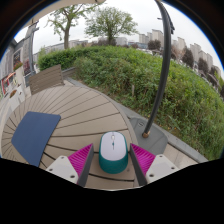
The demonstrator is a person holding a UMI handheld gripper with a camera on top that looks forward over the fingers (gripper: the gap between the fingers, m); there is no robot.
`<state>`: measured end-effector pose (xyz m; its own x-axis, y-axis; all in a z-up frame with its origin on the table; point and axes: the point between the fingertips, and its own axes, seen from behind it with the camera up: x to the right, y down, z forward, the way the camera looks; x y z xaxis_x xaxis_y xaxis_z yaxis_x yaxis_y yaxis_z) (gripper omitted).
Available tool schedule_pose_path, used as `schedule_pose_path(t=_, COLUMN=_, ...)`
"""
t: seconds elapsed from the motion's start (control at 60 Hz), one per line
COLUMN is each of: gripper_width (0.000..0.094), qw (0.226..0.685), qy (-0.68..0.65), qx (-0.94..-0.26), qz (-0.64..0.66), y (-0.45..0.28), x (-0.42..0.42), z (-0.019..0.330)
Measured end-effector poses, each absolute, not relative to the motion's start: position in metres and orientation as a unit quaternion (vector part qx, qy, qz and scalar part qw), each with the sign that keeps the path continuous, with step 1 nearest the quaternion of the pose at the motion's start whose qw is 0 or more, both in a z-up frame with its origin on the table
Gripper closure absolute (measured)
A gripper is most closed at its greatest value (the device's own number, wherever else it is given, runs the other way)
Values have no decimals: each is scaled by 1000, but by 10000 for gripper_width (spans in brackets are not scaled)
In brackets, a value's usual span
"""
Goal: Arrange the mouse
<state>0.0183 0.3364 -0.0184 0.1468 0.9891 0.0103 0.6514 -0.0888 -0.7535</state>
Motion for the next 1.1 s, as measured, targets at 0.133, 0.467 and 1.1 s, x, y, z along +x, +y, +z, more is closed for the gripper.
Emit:
schedule_pose_path(t=0.133, gripper_width=506, qw=315, qy=-609, qx=-680, qz=260, y=332, x=18, z=-18)
schedule_pose_path(t=0.467, gripper_width=506, qw=291, qy=-611, qx=-659, qz=328, y=234, x=-23, z=100)
schedule_pose_path(t=1.1, gripper_width=394, qw=270, qy=-686, qx=-611, qz=287, y=25, x=-50, z=-12)
